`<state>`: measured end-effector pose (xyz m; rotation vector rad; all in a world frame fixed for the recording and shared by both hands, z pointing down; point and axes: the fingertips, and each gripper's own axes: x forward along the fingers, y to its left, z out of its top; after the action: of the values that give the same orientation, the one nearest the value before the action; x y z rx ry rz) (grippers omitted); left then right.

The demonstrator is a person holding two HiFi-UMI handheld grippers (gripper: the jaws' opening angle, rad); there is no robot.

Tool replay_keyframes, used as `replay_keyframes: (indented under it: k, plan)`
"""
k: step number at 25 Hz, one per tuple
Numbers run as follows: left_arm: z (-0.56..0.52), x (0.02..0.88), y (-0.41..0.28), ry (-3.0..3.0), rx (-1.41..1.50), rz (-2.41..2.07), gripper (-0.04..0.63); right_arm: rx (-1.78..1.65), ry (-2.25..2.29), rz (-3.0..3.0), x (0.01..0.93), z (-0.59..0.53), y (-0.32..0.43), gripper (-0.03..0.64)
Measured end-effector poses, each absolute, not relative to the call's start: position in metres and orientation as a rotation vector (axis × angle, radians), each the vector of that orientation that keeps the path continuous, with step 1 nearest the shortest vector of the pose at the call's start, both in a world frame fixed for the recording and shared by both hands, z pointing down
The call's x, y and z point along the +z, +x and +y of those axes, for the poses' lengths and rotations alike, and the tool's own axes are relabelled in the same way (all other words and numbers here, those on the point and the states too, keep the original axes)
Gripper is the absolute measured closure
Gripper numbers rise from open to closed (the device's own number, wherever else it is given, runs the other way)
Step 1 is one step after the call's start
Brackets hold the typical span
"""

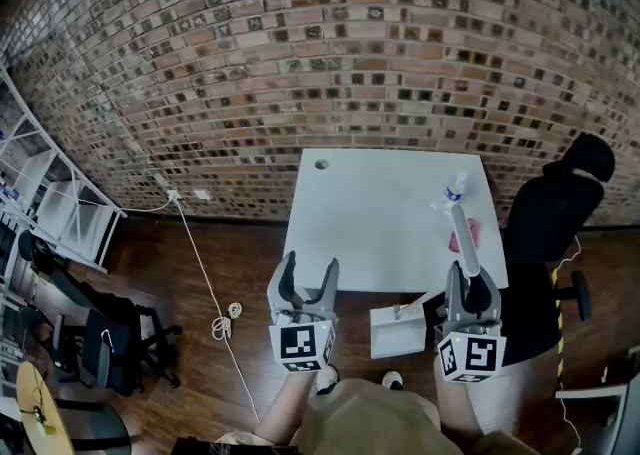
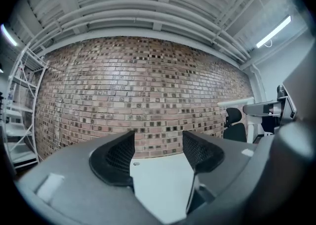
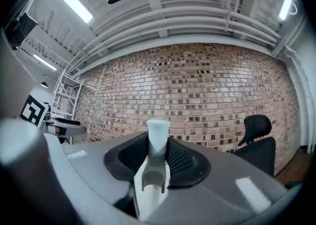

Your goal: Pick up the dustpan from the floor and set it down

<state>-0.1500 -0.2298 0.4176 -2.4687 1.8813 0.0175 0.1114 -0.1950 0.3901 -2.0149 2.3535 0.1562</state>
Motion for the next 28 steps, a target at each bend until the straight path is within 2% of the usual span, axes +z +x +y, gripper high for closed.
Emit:
replay_keyframes:
  k: [9, 28]
  plan:
    - [-0.229, 0.419, -0.146, -2.47, 0.011, 1.881, 0.313, 0.141, -2.058, 2.35, 0.397, -0.199, 0.118, 0.502]
    - [-0.239, 0.428, -0.137, -2.499, -0.029, 1.879, 0.313, -0.095, -2.199, 2.421, 0.486, -0.208, 0.142, 0.502]
